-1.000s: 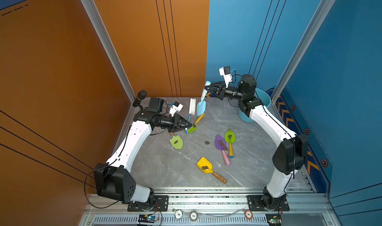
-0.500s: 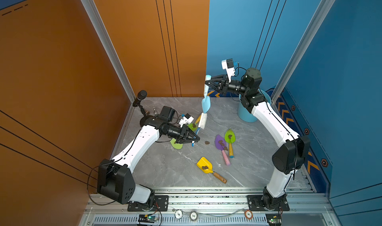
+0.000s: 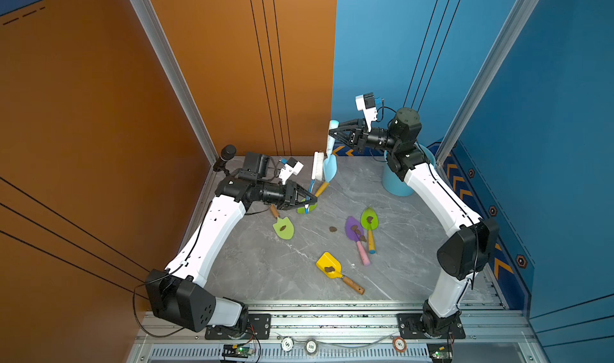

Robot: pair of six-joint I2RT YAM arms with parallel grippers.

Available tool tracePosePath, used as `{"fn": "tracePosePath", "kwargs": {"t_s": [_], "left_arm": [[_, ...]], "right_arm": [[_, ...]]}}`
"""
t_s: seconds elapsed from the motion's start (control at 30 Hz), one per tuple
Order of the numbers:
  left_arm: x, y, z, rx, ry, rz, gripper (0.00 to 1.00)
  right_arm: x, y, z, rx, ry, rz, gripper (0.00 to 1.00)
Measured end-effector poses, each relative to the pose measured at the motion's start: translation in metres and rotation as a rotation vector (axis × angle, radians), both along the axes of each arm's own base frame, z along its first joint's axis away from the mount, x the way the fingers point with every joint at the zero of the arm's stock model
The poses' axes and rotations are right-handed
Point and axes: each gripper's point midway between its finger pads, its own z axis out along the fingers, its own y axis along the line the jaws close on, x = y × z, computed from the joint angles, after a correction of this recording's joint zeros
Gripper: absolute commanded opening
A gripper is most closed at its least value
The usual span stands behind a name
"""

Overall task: Brush the soil off the hand trowel and place it into the bucket
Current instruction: Brush off the soil from the hand trowel, then place the hand trowel in the bucket.

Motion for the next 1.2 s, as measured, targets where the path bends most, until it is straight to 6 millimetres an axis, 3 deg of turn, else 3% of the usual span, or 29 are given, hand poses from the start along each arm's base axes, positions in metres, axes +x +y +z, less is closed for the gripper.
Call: {"fn": "tracePosePath", "kwargs": {"t_s": [0.17,0.33,0.47,0.6,0.77,0.97,1.1,1.2], "left_arm": [[-0.024,-0.028,-0.037,0.056,0.064,-0.106,0.0],[-0.034,-0.048,-0.071,0.121,0.121,-0.17,0.0],[-0.03,-0.053,-0.09,0.17,0.14,-0.169,0.0],[-0.007,-0.045,-0.113,0.271,0.138,-0.083,0.0],[0.034,-0.035,-0.137,0.426,0.09,0.078,0.0],[0.063,-0.021,-0.14,0.515,0.013,0.208,0.0],[0.084,-0.015,-0.134,0.525,-0.02,0.266,0.0],[0.108,-0.009,-0.134,0.531,-0.027,0.315,0.0]], "right_arm": [[0.0,-0.004,0.01,0.006,-0.013,-0.003,0.05],[0.005,-0.019,0.027,0.02,-0.046,-0.041,0.04],[0.028,-0.04,0.027,0.021,-0.036,-0.148,0.04],[0.06,-0.07,0.02,0.011,-0.004,-0.309,0.04],[0.118,-0.13,0.0,-0.049,0.014,-0.69,0.05],[0.179,-0.233,-0.039,-0.159,0.051,-1.217,0.04],[0.208,-0.316,-0.089,-0.232,0.125,-1.46,0.05],[0.218,-0.36,-0.129,-0.295,0.181,-1.563,0.07]]}}
